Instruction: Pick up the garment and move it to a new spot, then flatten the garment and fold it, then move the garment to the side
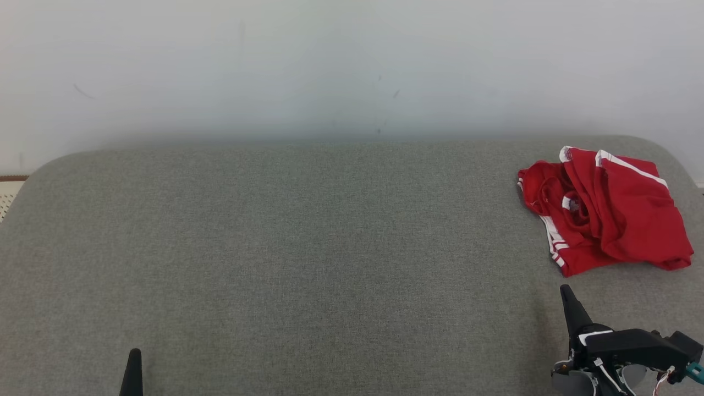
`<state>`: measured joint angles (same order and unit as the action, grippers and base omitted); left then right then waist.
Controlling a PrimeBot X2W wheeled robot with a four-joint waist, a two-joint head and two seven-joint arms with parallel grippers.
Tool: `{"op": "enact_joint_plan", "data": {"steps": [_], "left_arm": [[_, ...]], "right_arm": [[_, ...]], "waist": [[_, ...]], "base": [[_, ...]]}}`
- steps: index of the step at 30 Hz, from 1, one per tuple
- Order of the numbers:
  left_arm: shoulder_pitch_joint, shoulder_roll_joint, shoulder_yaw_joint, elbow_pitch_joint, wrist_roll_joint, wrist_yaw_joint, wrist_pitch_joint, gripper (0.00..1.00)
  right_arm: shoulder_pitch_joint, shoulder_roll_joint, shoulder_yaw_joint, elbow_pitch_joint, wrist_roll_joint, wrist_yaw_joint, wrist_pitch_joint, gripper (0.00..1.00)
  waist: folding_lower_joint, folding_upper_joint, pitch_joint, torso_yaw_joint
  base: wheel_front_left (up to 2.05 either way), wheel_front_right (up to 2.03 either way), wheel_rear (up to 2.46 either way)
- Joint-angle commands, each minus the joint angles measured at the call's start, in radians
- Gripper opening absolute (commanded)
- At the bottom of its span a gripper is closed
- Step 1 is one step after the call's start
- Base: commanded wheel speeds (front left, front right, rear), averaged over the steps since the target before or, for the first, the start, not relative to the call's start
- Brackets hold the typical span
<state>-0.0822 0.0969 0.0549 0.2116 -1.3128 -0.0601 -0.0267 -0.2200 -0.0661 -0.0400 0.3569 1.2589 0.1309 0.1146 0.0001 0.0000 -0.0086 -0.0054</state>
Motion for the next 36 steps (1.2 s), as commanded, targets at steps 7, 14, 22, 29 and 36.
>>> {"op": "enact_joint_plan", "data": {"steps": [7, 14, 22, 29, 36], "left_arm": [[-0.03, -0.006, 0.021, 0.017, -0.064, -0.019, 0.014, 0.0], [-0.045, -0.016, 0.035, 0.036, -0.122, -0.031, 0.027, 0.0], [-0.058, -0.025, 0.049, 0.054, -0.175, -0.046, 0.04, 0.0], [-0.069, -0.032, 0.059, 0.068, -0.219, -0.055, 0.051, 0.0], [-0.081, -0.038, 0.07, 0.083, -0.259, -0.064, 0.06, 0.0]], "right_arm": [[-0.034, 0.004, -0.015, 0.016, 0.075, 0.0, 0.015, 0.0], [-0.049, 0.006, -0.029, 0.035, 0.14, 0.0, 0.027, 0.0], [-0.063, 0.009, -0.041, 0.054, 0.201, 0.0, 0.038, 0.0], [-0.077, 0.011, -0.051, 0.068, 0.25, 0.0, 0.048, 0.0], [-0.087, 0.013, -0.06, 0.083, 0.298, 0.0, 0.058, 0.0]], "waist": [[-0.0001, 0.0, 0.004, 0.001], [-0.0001, 0.0, 0.008, 0.002], [-0.0001, 0.0, 0.012, 0.003], [-0.0001, 0.0, 0.015, 0.005], [-0.0001, 0.0, 0.019, 0.006]], "base": [[0.0, 0.0, 0.0], [0.0, 0.0, 0.0], [0.0, 0.0, 0.0], [0.0, 0.0, 0.0], [0.0, 0.0, 0.0]]}}
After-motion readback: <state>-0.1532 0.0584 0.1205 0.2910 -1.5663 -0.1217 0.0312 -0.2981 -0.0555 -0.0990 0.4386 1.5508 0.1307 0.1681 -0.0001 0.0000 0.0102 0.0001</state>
